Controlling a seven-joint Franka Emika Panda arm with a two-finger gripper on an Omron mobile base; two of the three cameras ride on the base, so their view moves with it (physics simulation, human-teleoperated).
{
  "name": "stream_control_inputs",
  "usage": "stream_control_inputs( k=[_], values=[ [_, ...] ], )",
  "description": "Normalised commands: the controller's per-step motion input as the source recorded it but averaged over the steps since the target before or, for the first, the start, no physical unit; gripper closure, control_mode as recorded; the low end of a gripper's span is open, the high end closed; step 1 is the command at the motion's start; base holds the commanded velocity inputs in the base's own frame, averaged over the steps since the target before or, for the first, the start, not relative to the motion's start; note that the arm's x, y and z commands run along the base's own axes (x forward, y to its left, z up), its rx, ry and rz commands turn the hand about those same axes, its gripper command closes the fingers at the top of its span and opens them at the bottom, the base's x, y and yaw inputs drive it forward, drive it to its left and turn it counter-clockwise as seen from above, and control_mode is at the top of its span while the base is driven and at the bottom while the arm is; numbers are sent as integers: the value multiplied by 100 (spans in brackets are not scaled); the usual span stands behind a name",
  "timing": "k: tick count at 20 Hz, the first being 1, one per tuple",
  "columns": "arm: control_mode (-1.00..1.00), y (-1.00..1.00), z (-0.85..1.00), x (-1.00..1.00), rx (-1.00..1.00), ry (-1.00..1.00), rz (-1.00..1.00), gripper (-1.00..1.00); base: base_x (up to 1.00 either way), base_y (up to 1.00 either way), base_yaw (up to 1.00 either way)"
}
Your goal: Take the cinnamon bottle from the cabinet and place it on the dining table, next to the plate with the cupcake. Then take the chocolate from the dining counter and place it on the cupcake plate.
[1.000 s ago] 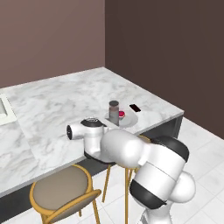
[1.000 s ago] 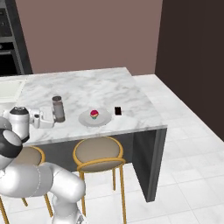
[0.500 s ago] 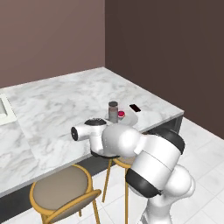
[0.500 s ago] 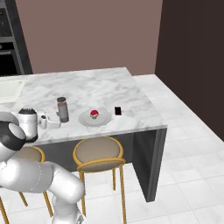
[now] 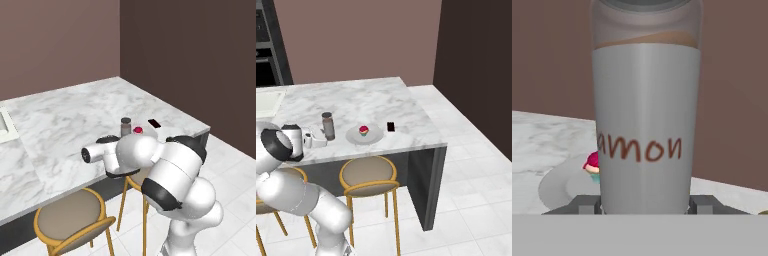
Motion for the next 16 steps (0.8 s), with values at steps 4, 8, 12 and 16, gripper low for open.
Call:
stream_control_inputs(
  k=[4, 8, 12, 16],
  values=[
    [-100, 27, -17, 8, 0, 3, 0, 100, 0, 0, 0],
    [-100, 20, -16, 15, 0, 0, 0, 100, 0, 0, 0],
    [-100, 2, -16, 14, 0, 6, 0, 100, 0, 0, 0],
    [-100, 1, -19, 14, 0, 3, 0, 100, 0, 0, 0]
  ],
)
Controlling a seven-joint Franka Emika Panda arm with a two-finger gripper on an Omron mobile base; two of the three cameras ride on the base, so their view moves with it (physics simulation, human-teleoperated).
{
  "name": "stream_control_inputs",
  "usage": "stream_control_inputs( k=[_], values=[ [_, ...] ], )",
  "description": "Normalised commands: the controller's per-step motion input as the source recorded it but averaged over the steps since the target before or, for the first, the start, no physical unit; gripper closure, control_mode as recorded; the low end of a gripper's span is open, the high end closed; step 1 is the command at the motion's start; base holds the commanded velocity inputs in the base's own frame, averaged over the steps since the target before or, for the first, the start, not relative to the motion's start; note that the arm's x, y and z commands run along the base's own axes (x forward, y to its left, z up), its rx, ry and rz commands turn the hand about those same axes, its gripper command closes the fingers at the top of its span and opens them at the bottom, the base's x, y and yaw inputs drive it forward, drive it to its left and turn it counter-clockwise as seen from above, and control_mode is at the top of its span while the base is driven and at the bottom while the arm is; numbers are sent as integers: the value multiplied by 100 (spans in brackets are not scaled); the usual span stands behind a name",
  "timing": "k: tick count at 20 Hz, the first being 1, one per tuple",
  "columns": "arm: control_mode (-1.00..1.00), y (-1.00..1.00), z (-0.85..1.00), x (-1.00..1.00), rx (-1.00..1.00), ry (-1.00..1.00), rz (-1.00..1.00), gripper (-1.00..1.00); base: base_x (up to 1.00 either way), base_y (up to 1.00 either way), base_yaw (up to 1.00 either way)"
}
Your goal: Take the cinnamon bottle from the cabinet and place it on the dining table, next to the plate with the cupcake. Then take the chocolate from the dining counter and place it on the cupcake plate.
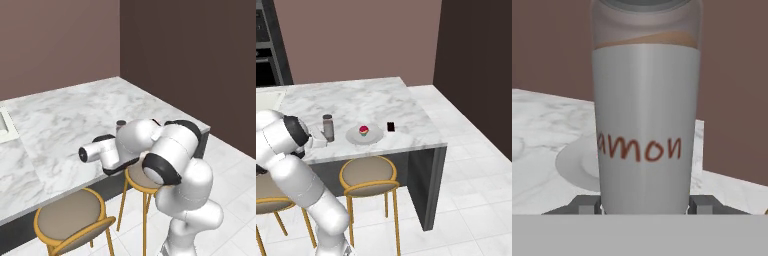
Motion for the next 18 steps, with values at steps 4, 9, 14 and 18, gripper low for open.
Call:
stream_control_inputs(
  k=[4, 9, 14, 18],
  values=[
    [-100, 0, -19, 13, 0, 5, 0, 100, 0, 0, 0],
    [-100, 0, -22, 20, 0, 1, 0, 100, 0, 0, 0],
    [-100, 0, -22, 20, 0, 0, 0, 100, 0, 0, 0],
    [-100, 5, -27, 13, 0, 0, 0, 100, 0, 0, 0]
  ],
)
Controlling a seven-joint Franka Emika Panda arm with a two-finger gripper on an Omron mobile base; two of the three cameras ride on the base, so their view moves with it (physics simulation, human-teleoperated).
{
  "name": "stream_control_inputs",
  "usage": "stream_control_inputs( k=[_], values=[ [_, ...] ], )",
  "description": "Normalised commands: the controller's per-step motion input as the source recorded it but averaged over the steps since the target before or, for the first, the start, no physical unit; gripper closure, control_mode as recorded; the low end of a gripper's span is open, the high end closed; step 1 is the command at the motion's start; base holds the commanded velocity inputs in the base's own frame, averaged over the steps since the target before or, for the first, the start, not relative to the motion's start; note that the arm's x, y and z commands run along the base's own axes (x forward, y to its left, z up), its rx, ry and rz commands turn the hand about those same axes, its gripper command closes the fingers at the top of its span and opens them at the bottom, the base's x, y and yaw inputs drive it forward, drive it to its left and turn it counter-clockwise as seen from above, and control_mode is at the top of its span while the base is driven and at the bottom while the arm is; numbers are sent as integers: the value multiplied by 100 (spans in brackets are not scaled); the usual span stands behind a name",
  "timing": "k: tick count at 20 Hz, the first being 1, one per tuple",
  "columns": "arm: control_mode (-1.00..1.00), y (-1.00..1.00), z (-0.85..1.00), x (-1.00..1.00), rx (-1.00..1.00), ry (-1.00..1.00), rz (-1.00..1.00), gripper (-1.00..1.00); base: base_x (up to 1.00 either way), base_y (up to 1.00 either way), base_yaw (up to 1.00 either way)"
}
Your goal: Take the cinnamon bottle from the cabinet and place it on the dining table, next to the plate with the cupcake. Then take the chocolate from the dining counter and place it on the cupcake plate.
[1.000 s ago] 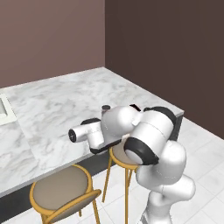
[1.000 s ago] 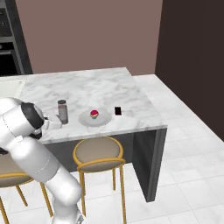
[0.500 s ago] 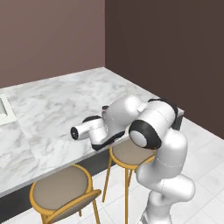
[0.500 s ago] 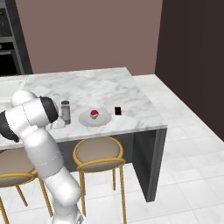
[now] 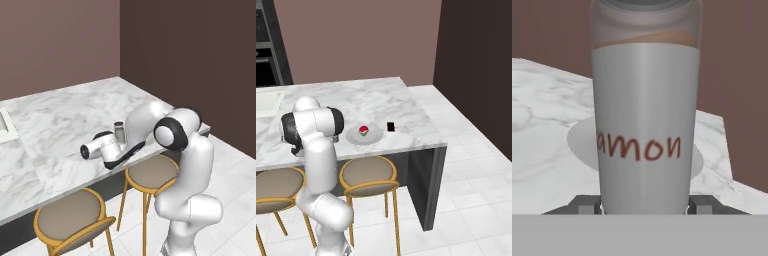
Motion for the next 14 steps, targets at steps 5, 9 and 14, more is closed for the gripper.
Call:
stream_control_inputs(
  k=[5, 9, 14],
  values=[
    [-100, 7, -23, 12, 0, -1, 0, 100, 0, 0, 0],
    [-100, 0, -15, 16, 0, -1, 0, 100, 0, 0, 0],
    [-100, -7, -14, 16, 0, 0, 0, 100, 0, 0, 0]
  ],
)
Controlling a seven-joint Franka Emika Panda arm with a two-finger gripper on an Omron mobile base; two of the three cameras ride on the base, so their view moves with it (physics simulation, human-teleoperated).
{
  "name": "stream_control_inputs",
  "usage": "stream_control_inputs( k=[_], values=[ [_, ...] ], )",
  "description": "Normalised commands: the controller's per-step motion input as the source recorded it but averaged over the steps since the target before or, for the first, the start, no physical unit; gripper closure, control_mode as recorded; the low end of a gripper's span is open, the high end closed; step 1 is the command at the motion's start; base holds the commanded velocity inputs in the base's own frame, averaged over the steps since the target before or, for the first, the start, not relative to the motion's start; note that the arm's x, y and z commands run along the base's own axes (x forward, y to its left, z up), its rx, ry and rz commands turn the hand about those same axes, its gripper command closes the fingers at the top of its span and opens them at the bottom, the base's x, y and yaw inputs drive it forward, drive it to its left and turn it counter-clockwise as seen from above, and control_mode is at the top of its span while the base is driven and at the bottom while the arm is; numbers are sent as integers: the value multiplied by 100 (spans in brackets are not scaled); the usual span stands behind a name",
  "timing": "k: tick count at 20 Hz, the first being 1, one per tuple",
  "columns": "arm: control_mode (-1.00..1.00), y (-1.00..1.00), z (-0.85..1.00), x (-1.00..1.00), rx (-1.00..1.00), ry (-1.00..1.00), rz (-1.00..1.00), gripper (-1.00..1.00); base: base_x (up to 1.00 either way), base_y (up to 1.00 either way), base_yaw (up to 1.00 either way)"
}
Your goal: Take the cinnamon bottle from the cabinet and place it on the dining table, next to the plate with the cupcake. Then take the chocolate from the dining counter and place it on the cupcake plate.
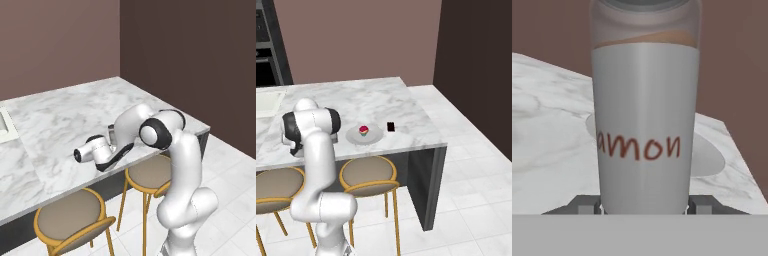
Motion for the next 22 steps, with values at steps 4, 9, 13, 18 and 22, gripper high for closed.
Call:
stream_control_inputs(
  k=[4, 9, 13, 18, 22],
  values=[
    [-100, -19, -19, 16, 0, 0, 0, 100, 0, 0, 0],
    [-100, -14, -23, 17, 0, -1, 0, 100, 0, 0, 0],
    [-100, -11, -18, 25, 0, -5, 1, 100, 0, 0, 0],
    [-100, -14, -17, 28, 1, -9, 1, 100, 0, 0, 0],
    [-100, -13, -20, 25, 2, -8, 3, 100, 0, 0, 0]
  ],
)
